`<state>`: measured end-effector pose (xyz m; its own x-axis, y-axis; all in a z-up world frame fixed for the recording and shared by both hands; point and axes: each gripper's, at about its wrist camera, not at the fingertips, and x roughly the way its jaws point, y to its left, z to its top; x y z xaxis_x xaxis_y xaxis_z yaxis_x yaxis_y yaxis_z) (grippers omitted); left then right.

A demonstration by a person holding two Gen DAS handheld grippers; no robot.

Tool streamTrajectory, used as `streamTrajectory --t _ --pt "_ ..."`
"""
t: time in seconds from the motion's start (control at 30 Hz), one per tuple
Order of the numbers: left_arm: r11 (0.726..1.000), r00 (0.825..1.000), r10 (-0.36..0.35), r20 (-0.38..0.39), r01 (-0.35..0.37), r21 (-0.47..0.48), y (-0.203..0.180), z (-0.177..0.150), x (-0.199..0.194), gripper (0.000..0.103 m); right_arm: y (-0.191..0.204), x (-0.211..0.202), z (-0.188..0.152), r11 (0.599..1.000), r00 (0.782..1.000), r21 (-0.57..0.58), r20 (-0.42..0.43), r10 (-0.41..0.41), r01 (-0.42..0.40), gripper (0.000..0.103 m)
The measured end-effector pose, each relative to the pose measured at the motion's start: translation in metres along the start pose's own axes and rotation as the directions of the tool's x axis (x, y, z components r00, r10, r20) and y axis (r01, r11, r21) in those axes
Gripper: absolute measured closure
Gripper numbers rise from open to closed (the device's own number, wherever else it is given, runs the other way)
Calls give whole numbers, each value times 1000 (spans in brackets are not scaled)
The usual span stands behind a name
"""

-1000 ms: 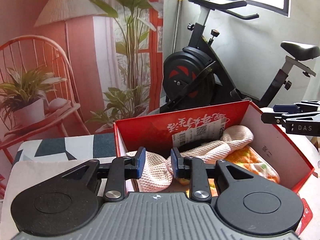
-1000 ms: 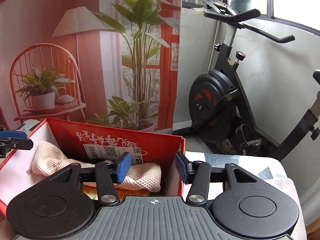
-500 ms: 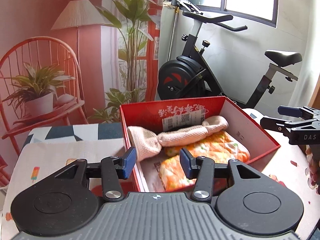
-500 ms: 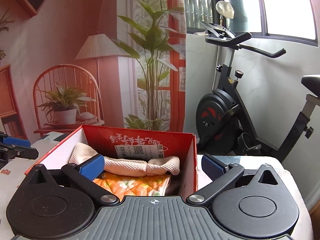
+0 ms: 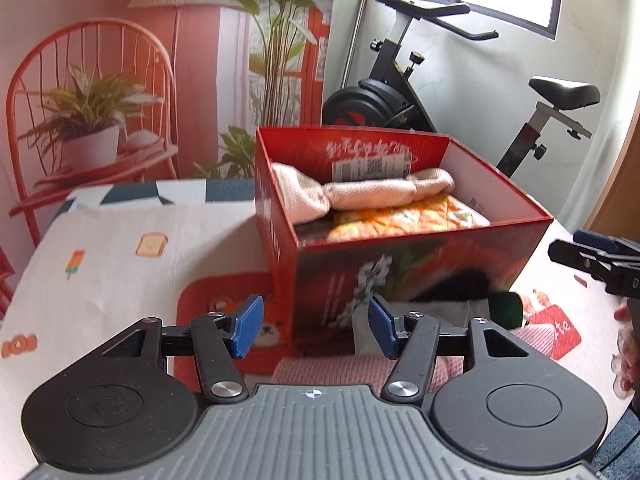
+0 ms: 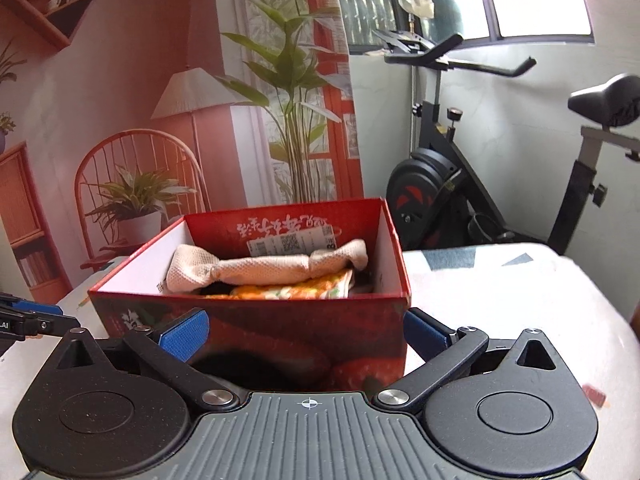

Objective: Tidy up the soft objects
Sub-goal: 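Move both tools to the pink knit towel and grasp its ends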

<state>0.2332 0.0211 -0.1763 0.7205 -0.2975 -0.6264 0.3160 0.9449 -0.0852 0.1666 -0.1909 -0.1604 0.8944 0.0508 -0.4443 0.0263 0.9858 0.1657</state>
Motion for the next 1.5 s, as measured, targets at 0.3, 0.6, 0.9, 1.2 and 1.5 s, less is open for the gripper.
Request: streamTrajectory --t 0.3,0.6,0.9,1.2,1.5 --pt "993 993 -91 -81 84 -83 16 -36 33 42 4 3 -71 998 994 59 -108 -10 16 2" --pt "986 987 -123 -100 110 -125 14 -51 55 33 7 17 -94 995 989 70 -137 -60 70 6" --pt "981 986 -134 -100 117 -157 18 -58 59 29 -1 23 -97 993 987 113 -160 -6 25 6" --pt "978 988 -133 -78 118 -169 15 -63 55 40 0 25 -98 994 985 111 -172 0 19 6" --pt "995 996 -71 -44 68 -77 -8 -71 33 76 2 25 -98 995 985 97 -174 -3 21 6"
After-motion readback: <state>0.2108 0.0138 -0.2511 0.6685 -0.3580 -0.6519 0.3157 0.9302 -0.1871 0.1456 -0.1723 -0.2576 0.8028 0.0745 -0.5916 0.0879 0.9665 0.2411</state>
